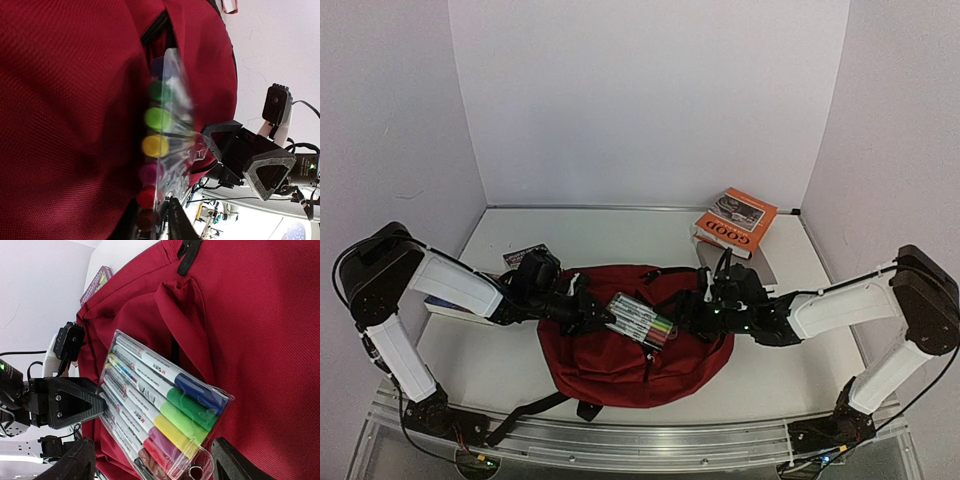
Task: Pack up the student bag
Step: Pick up the stationery from the student bag.
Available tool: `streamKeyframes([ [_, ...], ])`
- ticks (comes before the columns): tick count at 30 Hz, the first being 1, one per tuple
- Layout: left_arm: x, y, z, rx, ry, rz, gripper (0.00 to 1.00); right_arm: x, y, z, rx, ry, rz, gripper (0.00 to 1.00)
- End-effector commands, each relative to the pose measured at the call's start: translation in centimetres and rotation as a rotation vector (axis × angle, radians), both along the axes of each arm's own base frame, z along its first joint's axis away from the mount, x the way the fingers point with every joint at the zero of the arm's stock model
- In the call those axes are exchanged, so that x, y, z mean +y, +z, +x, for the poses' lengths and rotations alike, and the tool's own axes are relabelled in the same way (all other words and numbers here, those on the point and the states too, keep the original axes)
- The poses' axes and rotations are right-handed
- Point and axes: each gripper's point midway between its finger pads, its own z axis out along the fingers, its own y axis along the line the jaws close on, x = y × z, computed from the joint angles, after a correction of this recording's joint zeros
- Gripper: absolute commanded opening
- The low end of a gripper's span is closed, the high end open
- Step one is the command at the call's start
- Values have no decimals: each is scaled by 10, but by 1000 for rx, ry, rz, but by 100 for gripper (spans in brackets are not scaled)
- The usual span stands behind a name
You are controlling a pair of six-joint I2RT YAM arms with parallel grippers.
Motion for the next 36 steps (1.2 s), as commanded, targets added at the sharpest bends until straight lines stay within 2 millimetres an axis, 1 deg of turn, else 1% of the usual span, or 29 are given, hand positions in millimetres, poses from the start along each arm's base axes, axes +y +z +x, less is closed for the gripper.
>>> streamKeyframes([
  [1,-1,48,7,-171,17,-95,3,-5,41,6,-99,-44,69,81],
  [3,3,69,10,-244,39,-113,0,-10,58,7,-131,-61,97,86],
  [6,8,103,13,-343,64,-155,0,-16,81,7,-180,-78,132,94],
  [9,9,138,9,-423,46,-205,0,-18,102,4,-239,-63,157,98],
  [13,8,173,-8,-522,-62,-238,0,-16,134,-3,-326,3,188,98],
  [16,11,187,-31,-562,-192,-228,0,-16,152,-9,-389,87,184,98],
  [18,12,193,-47,-563,-285,-228,0,-19,156,-9,-409,142,150,98],
  [20,15,192,-62,-538,-364,-227,0,-17,161,-14,-437,227,116,98],
  [22,18,192,-71,-520,-410,-215,0,-12,165,-25,-451,318,91,98],
  [25,20,195,-83,-499,-475,-229,0,-4,176,-41,-463,437,117,98],
  [27,19,198,-88,-500,-502,-239,0,6,181,-53,-450,533,160,98],
  [29,18,202,-90,-514,-518,-241,0,14,180,-62,-427,609,189,97],
  [32,15,206,-91,-533,-538,-247,0,26,177,-69,-410,676,202,94],
  [36,12,207,-92,-530,-569,-252,0,40,170,-77,-395,735,207,89],
])
